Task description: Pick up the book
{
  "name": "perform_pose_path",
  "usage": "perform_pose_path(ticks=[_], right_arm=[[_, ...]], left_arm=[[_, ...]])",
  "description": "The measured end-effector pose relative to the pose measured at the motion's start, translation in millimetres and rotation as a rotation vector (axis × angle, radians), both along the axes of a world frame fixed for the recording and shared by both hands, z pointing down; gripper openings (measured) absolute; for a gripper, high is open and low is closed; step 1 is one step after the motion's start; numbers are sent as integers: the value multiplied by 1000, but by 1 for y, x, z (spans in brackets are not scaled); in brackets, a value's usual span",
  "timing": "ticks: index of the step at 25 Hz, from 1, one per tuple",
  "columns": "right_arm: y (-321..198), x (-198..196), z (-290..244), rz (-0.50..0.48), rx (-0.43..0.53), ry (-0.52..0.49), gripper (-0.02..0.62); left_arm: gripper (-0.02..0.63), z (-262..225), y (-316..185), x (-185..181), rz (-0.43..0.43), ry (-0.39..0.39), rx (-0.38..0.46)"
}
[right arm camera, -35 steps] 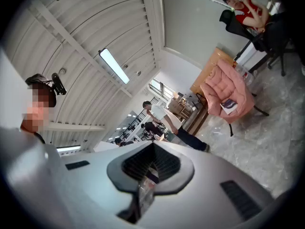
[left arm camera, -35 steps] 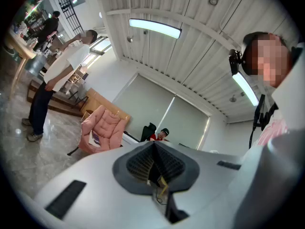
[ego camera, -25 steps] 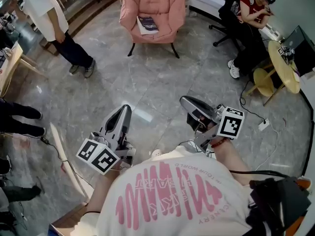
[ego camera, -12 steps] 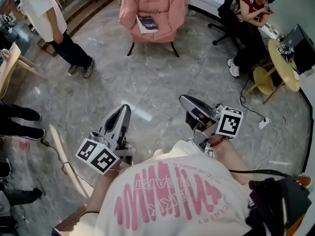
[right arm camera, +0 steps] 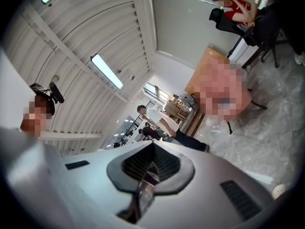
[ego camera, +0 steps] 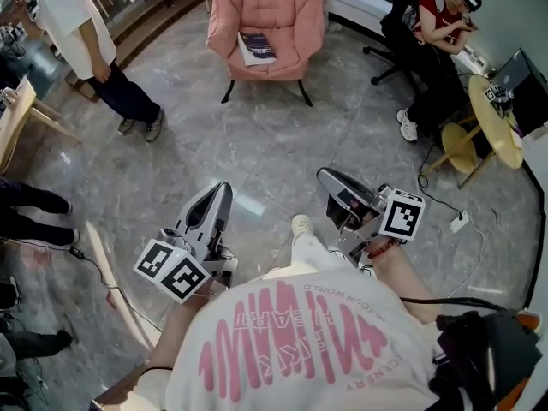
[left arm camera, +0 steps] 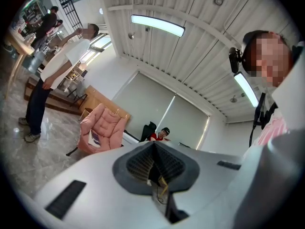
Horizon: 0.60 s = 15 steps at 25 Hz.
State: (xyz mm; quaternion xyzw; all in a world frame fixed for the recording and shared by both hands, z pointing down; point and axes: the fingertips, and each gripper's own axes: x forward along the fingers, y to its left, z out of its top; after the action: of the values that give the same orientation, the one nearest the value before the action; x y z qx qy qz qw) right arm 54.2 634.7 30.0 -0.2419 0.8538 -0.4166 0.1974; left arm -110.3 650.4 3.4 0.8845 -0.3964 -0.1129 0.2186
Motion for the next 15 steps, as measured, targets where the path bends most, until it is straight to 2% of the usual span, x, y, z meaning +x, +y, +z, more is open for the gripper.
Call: perform_pose_path(ticks=[2, 10, 15], right_arm=[[-11, -1, -3, -10, -5, -27, 9], [-67, 21, 8, -56, -23, 16, 9], [-107, 30, 0, -73, -26, -12, 9]], left_arm=[[8, -1, -10, 2, -7, -3, -3], [8, 0, -57, 13, -65, -7, -32], [8, 0, -88, 17, -105, -15, -40]])
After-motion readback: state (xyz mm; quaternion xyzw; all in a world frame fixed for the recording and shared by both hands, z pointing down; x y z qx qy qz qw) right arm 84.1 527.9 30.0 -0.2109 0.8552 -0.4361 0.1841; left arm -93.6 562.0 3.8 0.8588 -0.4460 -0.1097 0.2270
